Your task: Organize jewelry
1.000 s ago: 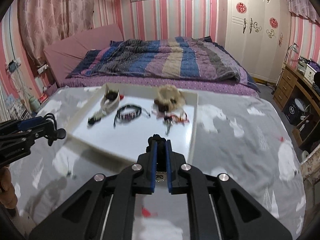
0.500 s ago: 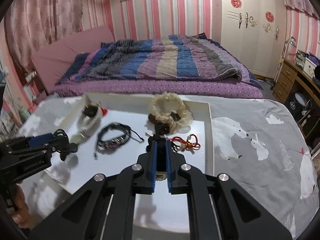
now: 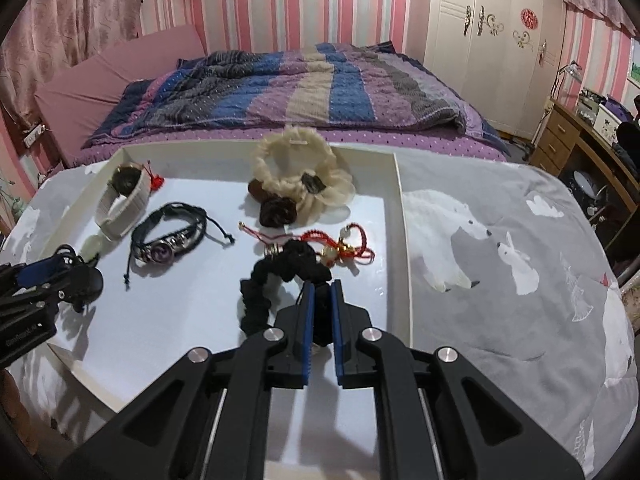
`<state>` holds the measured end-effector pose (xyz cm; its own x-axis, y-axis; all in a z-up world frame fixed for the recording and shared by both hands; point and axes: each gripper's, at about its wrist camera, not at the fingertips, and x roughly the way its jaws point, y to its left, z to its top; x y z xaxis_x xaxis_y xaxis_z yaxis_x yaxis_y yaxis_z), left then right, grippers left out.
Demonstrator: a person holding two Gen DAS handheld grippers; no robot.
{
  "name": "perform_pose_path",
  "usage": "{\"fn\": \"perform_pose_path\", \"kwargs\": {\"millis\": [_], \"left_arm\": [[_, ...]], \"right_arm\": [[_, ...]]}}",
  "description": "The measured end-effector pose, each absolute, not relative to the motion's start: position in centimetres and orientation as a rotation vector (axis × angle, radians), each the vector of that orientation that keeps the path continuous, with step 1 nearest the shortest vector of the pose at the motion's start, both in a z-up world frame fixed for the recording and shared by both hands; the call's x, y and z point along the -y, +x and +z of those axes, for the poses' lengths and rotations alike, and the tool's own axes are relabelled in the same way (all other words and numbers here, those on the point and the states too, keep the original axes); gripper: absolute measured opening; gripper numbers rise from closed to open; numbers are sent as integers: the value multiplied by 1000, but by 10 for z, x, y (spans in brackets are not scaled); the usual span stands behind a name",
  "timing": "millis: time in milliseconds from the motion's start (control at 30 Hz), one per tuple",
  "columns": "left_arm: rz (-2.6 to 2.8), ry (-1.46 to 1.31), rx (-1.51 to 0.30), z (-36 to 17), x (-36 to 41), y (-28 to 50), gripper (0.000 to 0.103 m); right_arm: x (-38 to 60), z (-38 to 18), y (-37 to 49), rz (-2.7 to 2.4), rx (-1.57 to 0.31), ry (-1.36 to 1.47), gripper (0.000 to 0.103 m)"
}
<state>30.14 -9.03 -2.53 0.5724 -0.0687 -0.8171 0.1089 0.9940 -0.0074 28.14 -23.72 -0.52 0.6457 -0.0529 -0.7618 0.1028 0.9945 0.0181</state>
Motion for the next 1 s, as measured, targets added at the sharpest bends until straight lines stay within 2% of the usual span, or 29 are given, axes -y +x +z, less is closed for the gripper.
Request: {"fn": "perform_pose_path", "kwargs": {"millis": [200, 367, 433, 500, 533, 567, 700, 767, 867, 1000], "left_arm": [[-105, 39, -947, -23, 90, 302, 50], [-100, 31, -922, -18, 88, 298, 64], [-99, 27, -917, -15, 88, 297, 65], [-106, 25, -907, -10, 88, 295, 68], [-104, 30, -901, -8, 88, 294, 77], [-94, 44, -890, -5, 88, 293, 83], [-64, 53, -858, 13, 82, 285, 92], [-39, 33, -850, 20, 75, 278, 100], [5, 46, -842, 26, 66, 259, 100], [59, 84, -836, 30, 54, 226, 100]], "right_arm": [[242, -13, 285, -91, -887, 87, 8], [245, -15, 285, -91, -895, 118, 12], [245, -15, 285, -79, -896, 131, 12], [245, -13, 284, -84, -887, 139, 26], [246, -12, 284, -86, -876, 145, 42], [246, -7, 282, -94, -855, 148, 54], [245, 6, 277, -88, -818, 145, 58], [245, 13, 271, -94, -808, 159, 71], [244, 25, 256, -88, -779, 169, 85], [237, 39, 231, -112, -743, 130, 93]]}}
